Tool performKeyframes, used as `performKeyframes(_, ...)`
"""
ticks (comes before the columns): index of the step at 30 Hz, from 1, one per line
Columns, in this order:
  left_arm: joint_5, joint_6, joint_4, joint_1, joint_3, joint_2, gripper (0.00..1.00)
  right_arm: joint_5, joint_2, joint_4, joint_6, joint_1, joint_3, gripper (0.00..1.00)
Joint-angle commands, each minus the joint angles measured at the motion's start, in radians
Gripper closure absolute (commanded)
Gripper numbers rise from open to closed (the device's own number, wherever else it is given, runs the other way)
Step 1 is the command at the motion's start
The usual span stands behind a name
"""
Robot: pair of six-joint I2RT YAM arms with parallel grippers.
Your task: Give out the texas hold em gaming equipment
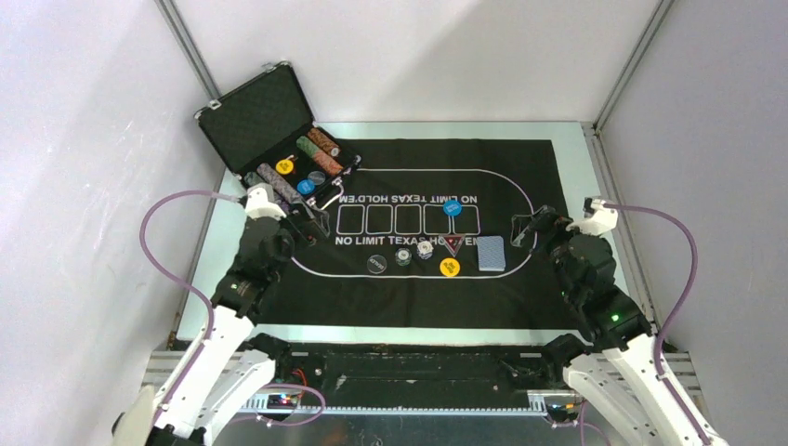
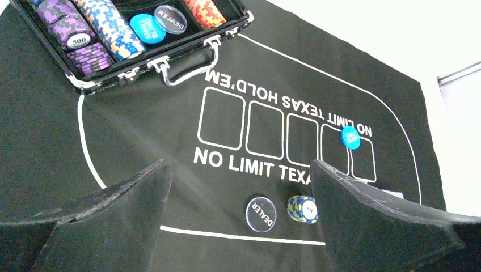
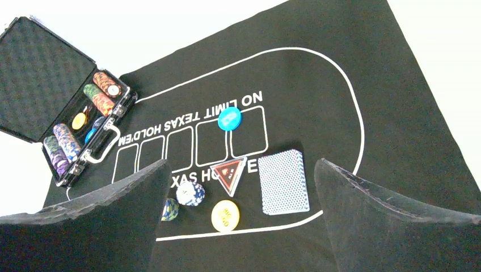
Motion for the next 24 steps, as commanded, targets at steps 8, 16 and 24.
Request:
performKeyframes(8, -0.033, 0.023, -0.110, -0.004, 0.063, 0.023, 0.02, -0.056, 0.131, 0.335, -0.184, -0.007, -0.007, 0.00)
performKeyframes(16, 0.043, 0.015, -0.103, -0.039, 0.087, 0.168, 0.02, -0.031, 0.251, 0.336, -0.168, -0.044, 0.088, 0.00)
performKeyframes(24, 0.110, 0.073, -0.061, -0.147, 0.117, 0.385, 0.02, -0.052, 0.198, -0.039, -0.007, -0.080, 0.101, 0.00)
